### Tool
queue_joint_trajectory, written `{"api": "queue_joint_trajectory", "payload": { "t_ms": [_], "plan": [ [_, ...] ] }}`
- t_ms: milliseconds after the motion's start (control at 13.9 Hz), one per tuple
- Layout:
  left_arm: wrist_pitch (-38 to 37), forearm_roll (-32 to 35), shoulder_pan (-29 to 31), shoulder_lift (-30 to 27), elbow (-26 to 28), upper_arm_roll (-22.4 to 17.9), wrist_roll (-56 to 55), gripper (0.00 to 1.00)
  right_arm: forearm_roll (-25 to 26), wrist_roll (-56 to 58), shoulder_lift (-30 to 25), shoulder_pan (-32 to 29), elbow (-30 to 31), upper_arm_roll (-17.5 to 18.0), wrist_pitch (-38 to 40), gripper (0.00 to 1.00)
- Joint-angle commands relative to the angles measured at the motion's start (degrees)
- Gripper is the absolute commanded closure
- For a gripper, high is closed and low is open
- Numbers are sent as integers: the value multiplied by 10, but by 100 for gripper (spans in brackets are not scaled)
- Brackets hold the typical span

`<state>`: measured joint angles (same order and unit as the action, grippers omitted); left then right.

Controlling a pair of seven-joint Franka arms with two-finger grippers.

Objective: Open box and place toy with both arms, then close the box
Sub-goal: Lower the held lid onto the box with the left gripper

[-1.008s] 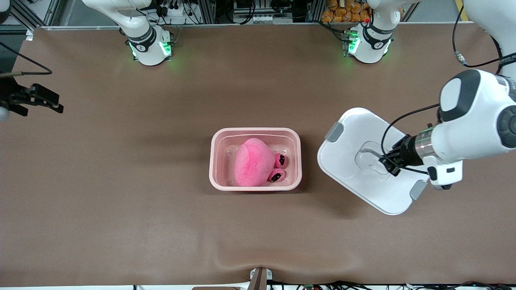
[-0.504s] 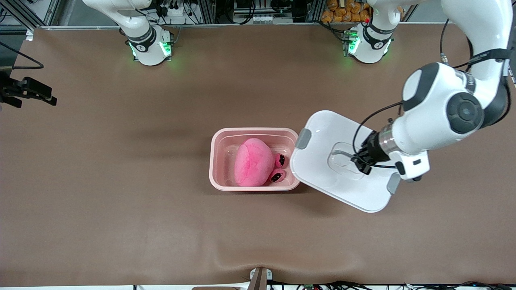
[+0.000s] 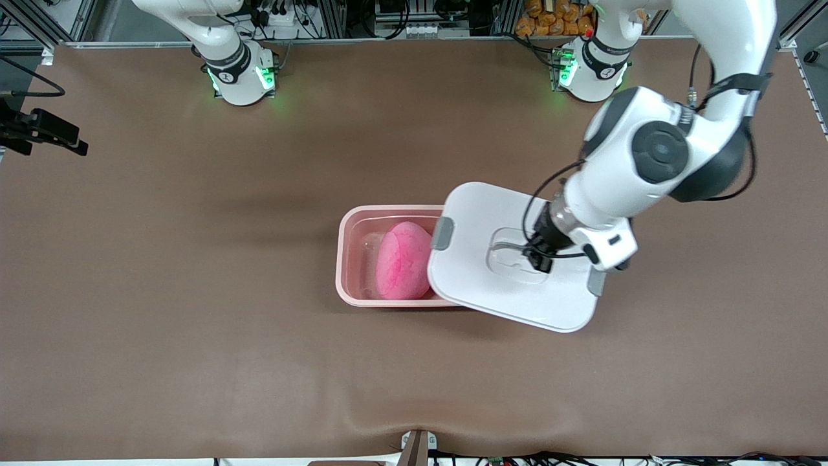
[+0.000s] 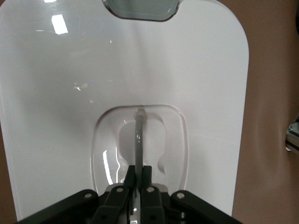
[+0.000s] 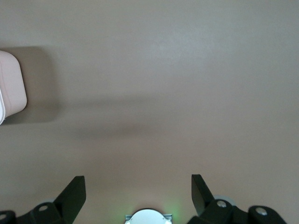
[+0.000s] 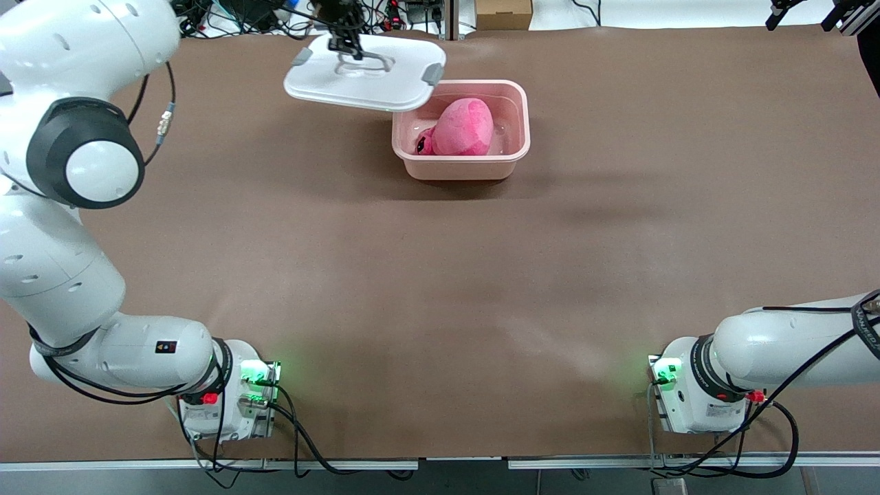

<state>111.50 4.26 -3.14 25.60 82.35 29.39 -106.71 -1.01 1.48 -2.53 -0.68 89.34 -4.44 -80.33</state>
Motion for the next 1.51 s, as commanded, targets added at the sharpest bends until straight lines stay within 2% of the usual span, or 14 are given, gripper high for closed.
{"api": "queue_joint_trajectory", "payload": {
  "t_ms": [0,216,360,576,792,936,1224,1440],
  "plan": [
    [38,18,-32,13,-3,-6,-69,100,0,-32,-3,-3,-18,8,18,0],
    [76,75,-75,39,-6,-7,-163,100,-3,-33,1,-5,-27,7,13,0],
    [86,101,-99,58,-13,-7,-209,100,-35,-32,3,-18,-41,-1,4,0],
    [109,147,-136,88,-38,-9,-293,100,-36,-25,4,-20,-42,0,10,0],
    [119,175,-169,96,-39,-21,-340,100,-36,-24,4,-20,-42,-1,10,0],
    [142,181,-196,100,-40,-43,-369,100,-36,-24,4,-20,-42,-1,10,0],
    [156,181,-275,113,-58,-120,-396,100,-35,-24,9,-19,-42,0,10,0],
    [157,181,-288,118,-61,-128,-398,100,-35,-24,9,-20,-42,0,10,0]
  ]
}}
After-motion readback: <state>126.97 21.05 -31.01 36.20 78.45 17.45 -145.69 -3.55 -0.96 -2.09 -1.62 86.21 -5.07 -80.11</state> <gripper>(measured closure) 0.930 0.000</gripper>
